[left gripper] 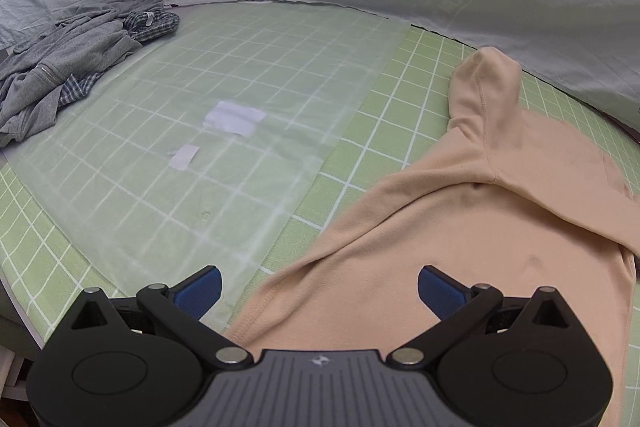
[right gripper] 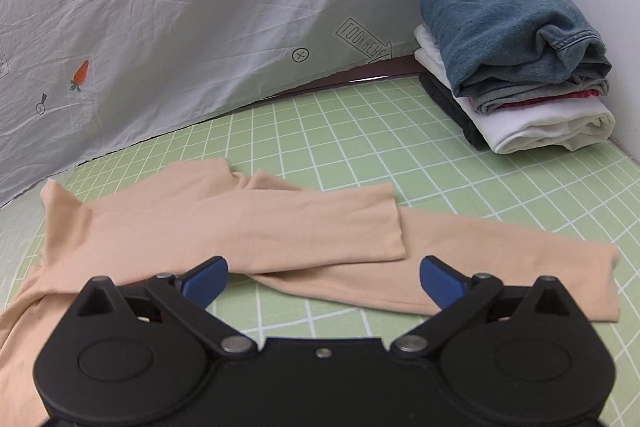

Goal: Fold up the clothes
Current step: 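Move the right gripper to the shirt's opposite side edge and grasp it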

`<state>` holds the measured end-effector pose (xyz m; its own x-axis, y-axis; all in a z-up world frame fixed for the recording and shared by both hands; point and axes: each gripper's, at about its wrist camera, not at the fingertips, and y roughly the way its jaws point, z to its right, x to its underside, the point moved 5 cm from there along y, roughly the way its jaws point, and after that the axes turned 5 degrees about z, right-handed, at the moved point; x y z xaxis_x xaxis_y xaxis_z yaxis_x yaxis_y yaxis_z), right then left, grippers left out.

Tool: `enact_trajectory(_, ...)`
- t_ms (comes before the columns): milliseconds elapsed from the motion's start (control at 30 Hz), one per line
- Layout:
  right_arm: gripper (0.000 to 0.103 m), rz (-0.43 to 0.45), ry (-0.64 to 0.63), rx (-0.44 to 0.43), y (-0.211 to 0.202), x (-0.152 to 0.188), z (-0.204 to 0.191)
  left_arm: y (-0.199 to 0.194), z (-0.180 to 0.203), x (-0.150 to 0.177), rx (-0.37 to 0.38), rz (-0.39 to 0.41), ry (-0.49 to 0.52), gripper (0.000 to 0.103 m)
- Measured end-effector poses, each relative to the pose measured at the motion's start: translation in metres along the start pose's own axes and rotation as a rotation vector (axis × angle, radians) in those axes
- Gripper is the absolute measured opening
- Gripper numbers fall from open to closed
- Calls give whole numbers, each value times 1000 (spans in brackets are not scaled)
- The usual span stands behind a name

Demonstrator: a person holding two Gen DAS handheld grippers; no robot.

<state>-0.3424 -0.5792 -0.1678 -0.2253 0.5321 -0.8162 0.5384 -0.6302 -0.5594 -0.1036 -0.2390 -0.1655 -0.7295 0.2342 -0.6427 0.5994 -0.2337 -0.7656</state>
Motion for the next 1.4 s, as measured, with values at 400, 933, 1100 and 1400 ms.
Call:
enact_trajectory(400,103,-46,14,-31,-15,42,-117,2,-97,-10,28,-26,71,103)
enact_trajectory(933,102,-115,-136,-170,-48,104,-318,42,-191,-44,130,-56,239,103)
enact_trajectory(1100,78,-148,-180,-196,-63,124,-360,52,-210,-45,162,-79,279,103)
enact_trajectory(1400,14,-164,-191,-216,-77,144,-394,58,-231,-41,190,-94,338,103)
